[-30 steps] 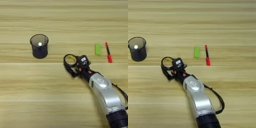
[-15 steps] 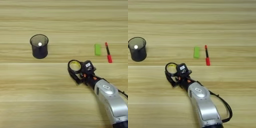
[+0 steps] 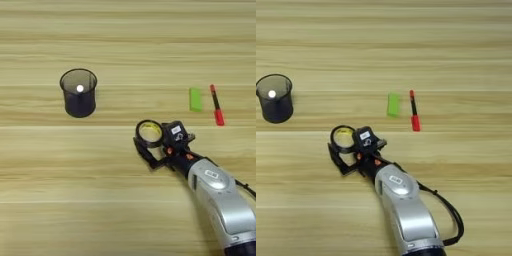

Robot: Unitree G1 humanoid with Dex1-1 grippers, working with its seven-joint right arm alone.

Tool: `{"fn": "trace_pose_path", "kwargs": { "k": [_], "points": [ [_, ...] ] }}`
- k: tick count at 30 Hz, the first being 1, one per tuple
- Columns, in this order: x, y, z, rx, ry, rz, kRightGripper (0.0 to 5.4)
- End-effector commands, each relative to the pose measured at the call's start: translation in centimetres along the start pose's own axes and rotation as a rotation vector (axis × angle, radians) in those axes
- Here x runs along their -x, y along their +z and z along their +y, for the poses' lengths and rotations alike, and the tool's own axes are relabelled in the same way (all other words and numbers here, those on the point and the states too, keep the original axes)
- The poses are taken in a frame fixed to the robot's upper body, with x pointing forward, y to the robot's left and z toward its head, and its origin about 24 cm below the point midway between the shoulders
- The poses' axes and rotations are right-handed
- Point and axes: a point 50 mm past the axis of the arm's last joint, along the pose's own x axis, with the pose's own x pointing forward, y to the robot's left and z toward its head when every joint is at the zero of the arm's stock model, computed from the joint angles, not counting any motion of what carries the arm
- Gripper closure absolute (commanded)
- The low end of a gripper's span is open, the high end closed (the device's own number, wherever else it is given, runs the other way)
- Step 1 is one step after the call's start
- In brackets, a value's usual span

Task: Move the objects on the table

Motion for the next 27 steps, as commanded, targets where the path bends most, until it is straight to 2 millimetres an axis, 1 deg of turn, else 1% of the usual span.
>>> {"fn": "trace_pose_path", "kwargs": {
  "k": [1,7,15,22,24,27],
  "points": [
    [-0.3,3.6,-0.9,0.048,-0.031,-0.157,0.04],
    [0.0,5.1,-1.4,0.07,-0.051,-0.22,0.04],
    [0.7,7.1,-2.7,0.096,-0.112,-0.292,0.04],
    [1.2,8.4,-5.1,0.121,-0.218,-0.329,0.04],
    [1.3,8.6,-6.0,0.121,-0.263,-0.331,0.04],
    [1.3,8.7,-8.1,0.112,-0.361,-0.313,0.04]
  ]
}}
